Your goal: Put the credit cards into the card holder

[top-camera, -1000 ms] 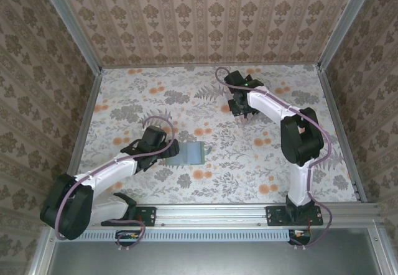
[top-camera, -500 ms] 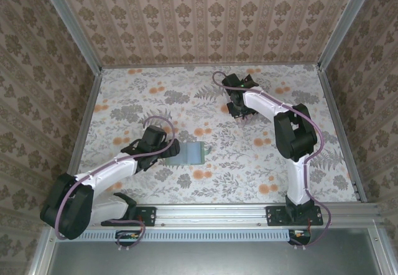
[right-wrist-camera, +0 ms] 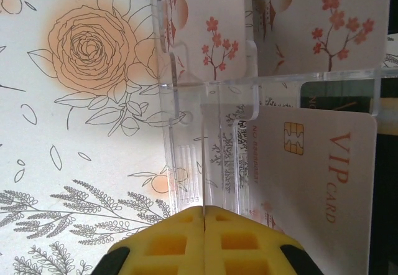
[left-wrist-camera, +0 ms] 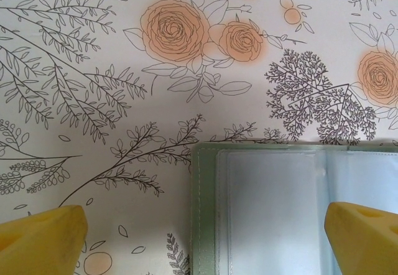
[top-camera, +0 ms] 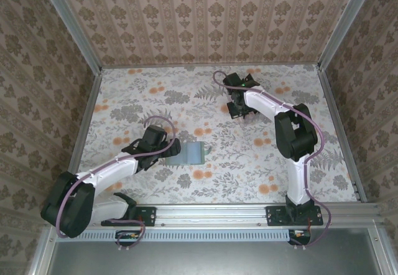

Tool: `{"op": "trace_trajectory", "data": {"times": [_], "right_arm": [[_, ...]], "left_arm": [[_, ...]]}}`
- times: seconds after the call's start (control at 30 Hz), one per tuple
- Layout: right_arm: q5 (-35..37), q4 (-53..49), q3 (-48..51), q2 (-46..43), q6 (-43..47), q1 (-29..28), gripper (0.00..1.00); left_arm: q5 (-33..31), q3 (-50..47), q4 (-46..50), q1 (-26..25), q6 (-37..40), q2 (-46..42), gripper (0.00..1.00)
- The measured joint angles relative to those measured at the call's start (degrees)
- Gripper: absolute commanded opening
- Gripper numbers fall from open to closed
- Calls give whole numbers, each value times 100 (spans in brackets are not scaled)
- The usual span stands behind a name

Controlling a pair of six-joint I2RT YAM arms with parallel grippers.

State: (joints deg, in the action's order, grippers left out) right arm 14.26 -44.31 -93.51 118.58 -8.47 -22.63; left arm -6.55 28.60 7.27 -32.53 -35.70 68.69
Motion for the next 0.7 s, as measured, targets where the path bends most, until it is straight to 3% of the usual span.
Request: {"op": "trace_trajectory", "data": {"times": [0.3,0.57,0.7], "right_arm": [[-398,-111,-20,-221,85,31,0],[-1019,-72,2,-1248,-120,-20,0],[-1550,446,511,-1961,-634,-328,0]], "left_arm": [[42,0,2,0,0,0,100],[37,0,48,0,7,-13,100],[17,0,131,0,74,-55,100]]}}
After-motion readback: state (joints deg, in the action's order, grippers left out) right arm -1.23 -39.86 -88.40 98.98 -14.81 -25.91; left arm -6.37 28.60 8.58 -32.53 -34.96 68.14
